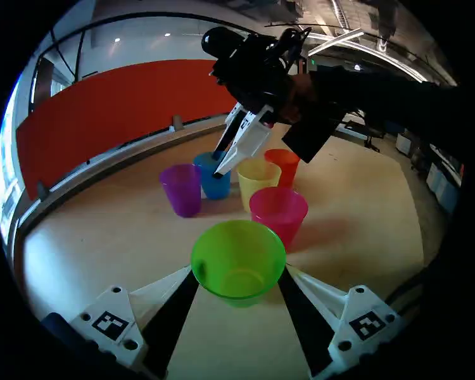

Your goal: Pour water

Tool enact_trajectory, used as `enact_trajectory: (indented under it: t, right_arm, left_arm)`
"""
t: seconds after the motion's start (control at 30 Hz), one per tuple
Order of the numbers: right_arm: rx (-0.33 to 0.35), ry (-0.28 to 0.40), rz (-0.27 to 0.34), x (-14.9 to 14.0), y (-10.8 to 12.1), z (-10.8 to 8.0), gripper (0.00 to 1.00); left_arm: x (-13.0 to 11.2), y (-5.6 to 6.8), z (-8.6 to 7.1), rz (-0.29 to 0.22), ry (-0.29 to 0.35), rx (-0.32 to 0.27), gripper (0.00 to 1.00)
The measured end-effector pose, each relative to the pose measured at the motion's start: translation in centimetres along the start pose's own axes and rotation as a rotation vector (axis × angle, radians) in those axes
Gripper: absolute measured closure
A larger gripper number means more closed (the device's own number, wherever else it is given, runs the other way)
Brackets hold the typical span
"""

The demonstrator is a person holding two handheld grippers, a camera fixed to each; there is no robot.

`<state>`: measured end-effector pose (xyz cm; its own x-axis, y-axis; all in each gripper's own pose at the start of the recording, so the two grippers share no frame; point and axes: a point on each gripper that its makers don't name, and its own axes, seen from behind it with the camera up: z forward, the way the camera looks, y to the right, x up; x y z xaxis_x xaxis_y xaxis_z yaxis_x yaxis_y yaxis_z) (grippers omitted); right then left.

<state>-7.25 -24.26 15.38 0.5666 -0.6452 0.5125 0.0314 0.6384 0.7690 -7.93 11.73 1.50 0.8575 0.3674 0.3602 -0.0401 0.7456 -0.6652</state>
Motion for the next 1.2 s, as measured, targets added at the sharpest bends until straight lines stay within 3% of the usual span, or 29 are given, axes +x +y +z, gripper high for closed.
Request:
enact_trajectory:
  t: [0.27, 0.5, 0.77, 1.2]
  right_arm:
    - [0.002, 0.028, 0.015, -0.1, -0.1, -0.4, 0.08]
    - [-0.006, 0.089, 0.017, 1.2, -0.4, -1.9, 0.08]
    - [-0.041, 0.178, -0.005, 1.4, -1.3, -4.8, 0.08]
    - [-0.068, 0.324, 0.051, 1.4, -1.6, -10.6, 0.08]
  left_arm:
    - [0.0, -0.1, -0.1, 0.008, -0.003, 0.012, 0.16]
    - [0.7, 0.0, -0.2, 0.011, 0.008, 0.021, 0.16]
    - [1.4, 0.4, -0.7, -0.001, 0.029, 0.026, 0.16]
    - [3.1, 1.1, -1.7, 0.017, 0.057, 0.045, 0.16]
